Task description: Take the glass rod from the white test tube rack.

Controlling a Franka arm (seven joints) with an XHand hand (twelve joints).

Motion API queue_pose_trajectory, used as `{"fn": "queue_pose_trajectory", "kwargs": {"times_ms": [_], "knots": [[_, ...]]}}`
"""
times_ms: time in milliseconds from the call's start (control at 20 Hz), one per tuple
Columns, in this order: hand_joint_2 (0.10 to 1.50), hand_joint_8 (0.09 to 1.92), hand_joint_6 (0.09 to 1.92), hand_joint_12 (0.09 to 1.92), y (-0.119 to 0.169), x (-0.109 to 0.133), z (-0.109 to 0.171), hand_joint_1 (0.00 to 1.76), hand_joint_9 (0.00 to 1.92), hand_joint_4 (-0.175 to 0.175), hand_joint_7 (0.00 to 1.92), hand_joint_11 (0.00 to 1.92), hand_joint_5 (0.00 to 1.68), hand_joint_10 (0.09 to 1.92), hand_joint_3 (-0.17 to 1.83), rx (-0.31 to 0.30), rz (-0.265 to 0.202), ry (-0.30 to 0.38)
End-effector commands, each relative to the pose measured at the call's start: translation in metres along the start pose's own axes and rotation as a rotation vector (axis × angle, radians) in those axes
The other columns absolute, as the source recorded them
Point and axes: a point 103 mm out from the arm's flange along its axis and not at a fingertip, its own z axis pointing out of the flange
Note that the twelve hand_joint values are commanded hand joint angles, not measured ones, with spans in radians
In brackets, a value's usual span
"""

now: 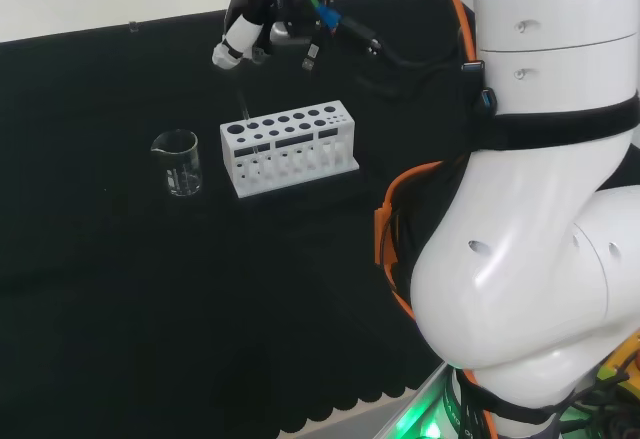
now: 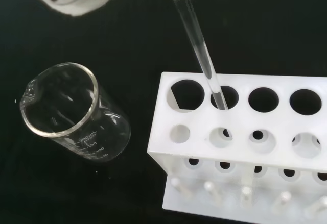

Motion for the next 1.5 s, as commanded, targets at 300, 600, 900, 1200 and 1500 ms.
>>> {"fn": "queue_pose_trajectory", "kwargs": {"times_ms": [300,600,900,1200,1500], "knots": [[0.62,0.57,0.81,1.15,0.002,-0.003,0.001,0.90,1.15,-0.149,1.08,0.91,0.80,0.52,0.67,0.005,-0.005,-0.028],[0.62,0.55,0.78,1.10,0.008,0.005,-0.005,0.95,1.21,-0.158,1.11,1.00,0.85,0.47,0.70,0.004,0.006,-0.045],[0.63,0.54,0.76,0.96,0.009,0.005,-0.007,1.01,1.35,-0.175,1.14,1.19,0.90,0.37,0.73,-0.009,0.037,-0.055],[0.89,0.50,0.88,0.85,0.010,0.006,-0.007,1.12,1.47,-0.107,1.24,1.34,1.04,0.26,0.36,-0.031,0.018,-0.056],[0.98,0.66,0.75,0.69,0.003,-0.002,-0.008,1.27,1.56,-0.174,1.22,1.47,1.13,0.22,0.11,-0.109,-0.031,-0.111]]}}
